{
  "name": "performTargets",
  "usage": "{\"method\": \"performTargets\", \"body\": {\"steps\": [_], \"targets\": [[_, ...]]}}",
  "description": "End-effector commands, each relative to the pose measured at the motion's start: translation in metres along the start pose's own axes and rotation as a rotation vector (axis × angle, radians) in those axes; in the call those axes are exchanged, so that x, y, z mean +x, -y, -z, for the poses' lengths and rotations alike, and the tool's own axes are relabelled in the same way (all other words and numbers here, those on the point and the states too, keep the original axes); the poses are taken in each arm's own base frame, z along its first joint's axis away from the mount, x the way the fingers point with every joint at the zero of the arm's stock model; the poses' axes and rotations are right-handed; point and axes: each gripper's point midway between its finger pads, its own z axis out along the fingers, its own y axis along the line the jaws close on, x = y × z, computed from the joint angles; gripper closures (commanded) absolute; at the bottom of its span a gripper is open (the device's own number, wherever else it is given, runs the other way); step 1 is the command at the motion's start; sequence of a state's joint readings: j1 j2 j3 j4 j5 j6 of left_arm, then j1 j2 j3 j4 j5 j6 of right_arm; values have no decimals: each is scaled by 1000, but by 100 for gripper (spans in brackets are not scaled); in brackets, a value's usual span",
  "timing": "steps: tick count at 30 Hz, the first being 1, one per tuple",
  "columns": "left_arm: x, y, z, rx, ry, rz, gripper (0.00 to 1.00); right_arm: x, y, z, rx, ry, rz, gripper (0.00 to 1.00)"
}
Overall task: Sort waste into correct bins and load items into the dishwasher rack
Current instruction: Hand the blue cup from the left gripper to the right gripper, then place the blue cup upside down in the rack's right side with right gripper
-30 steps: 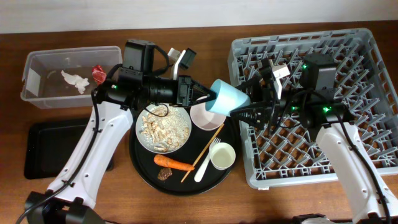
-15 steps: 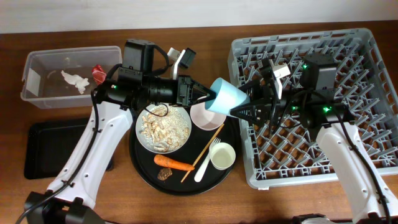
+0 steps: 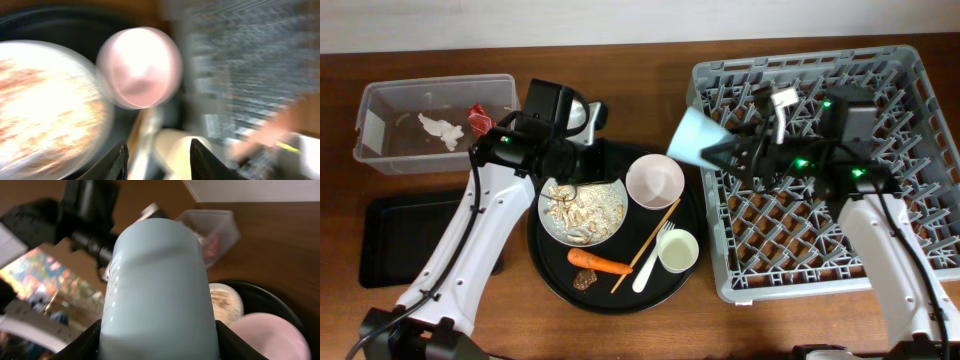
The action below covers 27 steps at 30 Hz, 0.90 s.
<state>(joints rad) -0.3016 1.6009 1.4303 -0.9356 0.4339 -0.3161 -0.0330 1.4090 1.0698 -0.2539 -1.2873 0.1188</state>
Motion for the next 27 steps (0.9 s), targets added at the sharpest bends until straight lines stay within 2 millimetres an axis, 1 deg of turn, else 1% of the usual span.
{"method": "performTargets", "body": {"steps": [1, 2, 5, 8, 11, 13, 16, 18, 20, 25, 27], "targets": [[-7, -63, 12, -359, 61, -13, 60, -16, 15, 23, 98, 61, -91, 59], [-5, -68, 15, -387, 60, -8, 60, -16, 19, 28, 114, 71, -104, 59], [-5, -80, 28, -425, 72, 18, 60, -11, 45, 48, 244, 97, -194, 59], [-9, -89, 47, -434, 116, 53, 60, -2, 65, 67, 358, 107, -251, 60], [-11, -98, 65, -444, 154, 87, 60, 7, 77, 84, 464, 90, -290, 63], [-11, -105, 75, -453, 173, 111, 60, 15, 84, 97, 570, 46, -304, 63], [-10, -115, 84, -467, 181, 143, 60, 24, 87, 120, 756, -43, -331, 64], [-7, -124, 89, -485, 178, 171, 60, 27, 84, 147, 932, -106, -377, 64], [-5, -129, 92, -495, 175, 184, 60, 29, 80, 164, 1037, -143, -395, 64], [-4, -133, 94, -506, 173, 197, 60, 41, 66, 231, 1418, -259, -454, 63], [-4, -133, 94, -507, 172, 197, 60, 46, 64, 251, 1533, -267, -491, 63]]}}
